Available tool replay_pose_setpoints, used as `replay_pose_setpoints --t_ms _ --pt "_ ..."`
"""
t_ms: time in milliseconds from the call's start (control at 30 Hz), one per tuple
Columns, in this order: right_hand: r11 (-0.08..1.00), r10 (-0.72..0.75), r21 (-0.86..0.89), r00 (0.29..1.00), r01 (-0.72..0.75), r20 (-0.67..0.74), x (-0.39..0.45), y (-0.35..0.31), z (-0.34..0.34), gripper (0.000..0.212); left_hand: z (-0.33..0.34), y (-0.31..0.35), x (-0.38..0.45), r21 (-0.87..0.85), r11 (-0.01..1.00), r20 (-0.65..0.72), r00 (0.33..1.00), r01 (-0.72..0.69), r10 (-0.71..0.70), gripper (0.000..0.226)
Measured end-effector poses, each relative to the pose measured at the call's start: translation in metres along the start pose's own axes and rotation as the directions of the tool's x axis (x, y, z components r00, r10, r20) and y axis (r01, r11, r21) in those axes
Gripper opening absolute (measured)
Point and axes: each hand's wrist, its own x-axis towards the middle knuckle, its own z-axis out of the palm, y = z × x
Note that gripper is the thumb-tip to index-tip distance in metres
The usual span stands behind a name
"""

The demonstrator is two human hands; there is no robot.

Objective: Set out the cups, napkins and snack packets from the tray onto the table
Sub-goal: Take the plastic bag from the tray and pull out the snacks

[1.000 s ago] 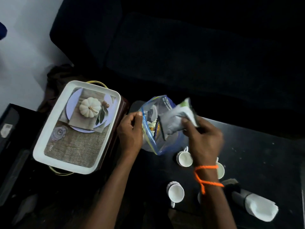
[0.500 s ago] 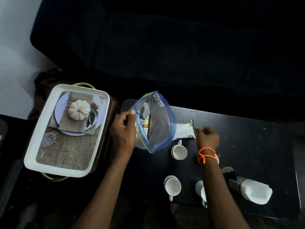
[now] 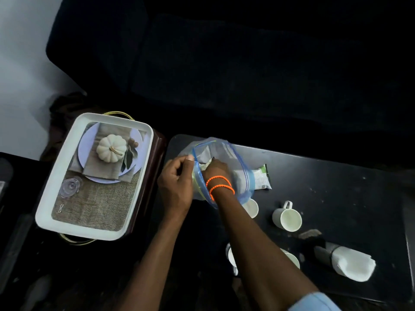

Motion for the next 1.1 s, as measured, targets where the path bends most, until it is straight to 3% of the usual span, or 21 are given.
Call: replay_pose_setpoints --t_ms 133,267,400,467,600,700,733,800,867,1000,1100 --pt "1.000 0.002 0.002 0.996 -0.001 -0.092 0.000 0.004 0.003 0.030 -0.001 -0.002 0.002 0.001 1.000 -0.007 1.000 0.005 -0.005 0.013" --pt "0.986 -0.163 -0.060 0.958 0.153 -0.235 -0.025 -0.004 -0.029 0.023 -0.001 -0.005 0.006 -0.002 1.000 -0.019 1.000 0.009 -0.009 0.016" --pt "0.909 -0.284 0.152 0.843 0.388 -0.456 -0.069 0.012 -0.095 0.022 0.004 -0.008 0.013 0.010 1.000 -0.030 0.999 -0.021 0.021 0.016" --pt "0.866 -0.233 0.281 0.830 0.415 -0.507 -0.083 0.039 -0.130 0.022 0.005 -0.008 0.018 0.016 1.000 -0.037 0.999 -0.009 0.010 0.019" --pt "0.789 0.004 0.559 0.907 0.257 -0.422 -0.071 0.118 -0.172 0.028 0.007 -0.008 0.022 0.000 1.000 -0.041 0.999 0.030 -0.030 0.025" --pt "0.794 0.148 0.605 0.946 0.059 -0.287 -0.033 0.166 -0.162 0.032 0.012 -0.004 0.020 0.019 1.000 -0.033 0.999 0.004 -0.003 0.022" --pt "0.833 0.193 0.552 0.954 -0.035 -0.231 -0.020 0.179 -0.154 0.036 0.015 -0.003 0.018 0.021 1.000 -0.026 1.000 -0.005 0.006 0.022" --pt "0.931 0.290 0.272 0.945 -0.242 -0.149 0.002 0.199 -0.138 0.042 0.018 -0.004 0.015 0.012 1.000 -0.008 1.000 -0.011 0.011 0.019" --pt "0.946 0.325 0.061 0.924 -0.320 -0.200 0.011 0.206 -0.131 0.042 0.019 -0.006 0.012 0.001 1.000 0.013 1.000 -0.015 0.015 0.019" --pt "0.960 0.263 0.207 0.857 -0.187 -0.444 0.005 0.183 -0.131 0.046 0.016 -0.010 0.009 0.015 1.000 0.026 1.000 -0.015 0.015 0.022" --pt "0.926 0.125 0.349 0.756 0.143 -0.642 -0.023 0.130 -0.129 0.024 0.014 -0.012 0.006 -0.013 1.000 0.015 1.000 -0.003 0.003 0.020"
